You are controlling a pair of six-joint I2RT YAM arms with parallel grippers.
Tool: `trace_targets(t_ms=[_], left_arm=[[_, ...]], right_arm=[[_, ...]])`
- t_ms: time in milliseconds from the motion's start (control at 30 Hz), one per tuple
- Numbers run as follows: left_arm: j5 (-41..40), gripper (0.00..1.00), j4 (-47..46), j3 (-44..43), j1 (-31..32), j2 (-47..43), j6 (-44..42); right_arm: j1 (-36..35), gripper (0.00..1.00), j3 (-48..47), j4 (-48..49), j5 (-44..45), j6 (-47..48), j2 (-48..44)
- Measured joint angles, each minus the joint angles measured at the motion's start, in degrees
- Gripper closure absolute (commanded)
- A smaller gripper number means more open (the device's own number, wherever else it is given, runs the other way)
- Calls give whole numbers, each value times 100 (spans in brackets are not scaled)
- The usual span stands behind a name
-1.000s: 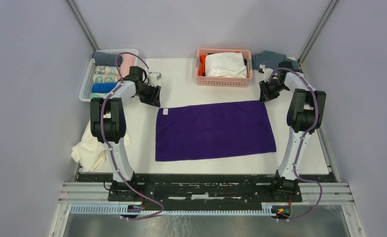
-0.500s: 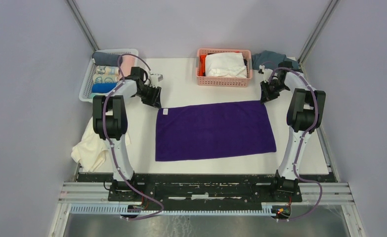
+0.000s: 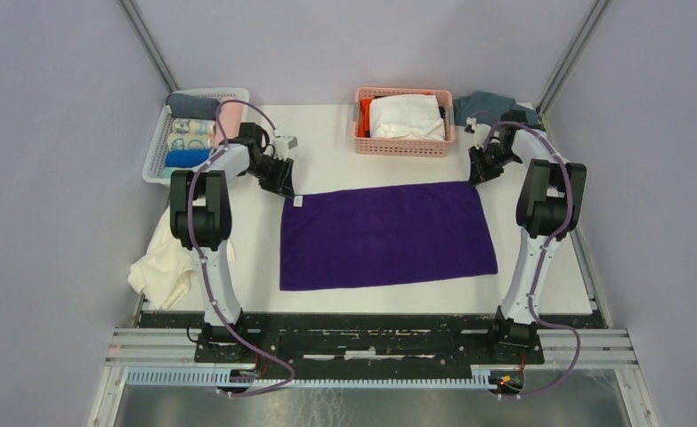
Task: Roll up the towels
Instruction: Fold the towel at the center of the board.
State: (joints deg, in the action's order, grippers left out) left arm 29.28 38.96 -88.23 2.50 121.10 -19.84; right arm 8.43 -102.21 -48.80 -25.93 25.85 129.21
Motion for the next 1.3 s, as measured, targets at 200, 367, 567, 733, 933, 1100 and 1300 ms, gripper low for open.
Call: trace_targets(t_ms=[200, 367, 567, 733, 933, 1100, 1300], left_arm=[[105, 71, 20, -13, 20, 31, -2], [96, 87, 61, -68, 26, 92, -28], [57, 97, 162, -109, 26, 107, -107], [-162, 97, 164, -214, 26, 105, -205], [-389, 97, 59, -577, 26, 101, -203], [-382, 97, -256, -791, 28, 70, -201], [-389, 97, -431, -870, 48, 46, -201]], right_arm=[[2, 89, 0, 0, 0, 0, -2], [0, 92, 0, 4, 2, 2, -2], [0, 99, 20, 105, 7, -2, -13], [0, 99, 146, 310, 107, -22, -138], [24, 100, 234, 675, 267, -96, -428], [68, 99, 232, 962, 339, -164, -651], [74, 99, 216, 1088, 409, -203, -691]])
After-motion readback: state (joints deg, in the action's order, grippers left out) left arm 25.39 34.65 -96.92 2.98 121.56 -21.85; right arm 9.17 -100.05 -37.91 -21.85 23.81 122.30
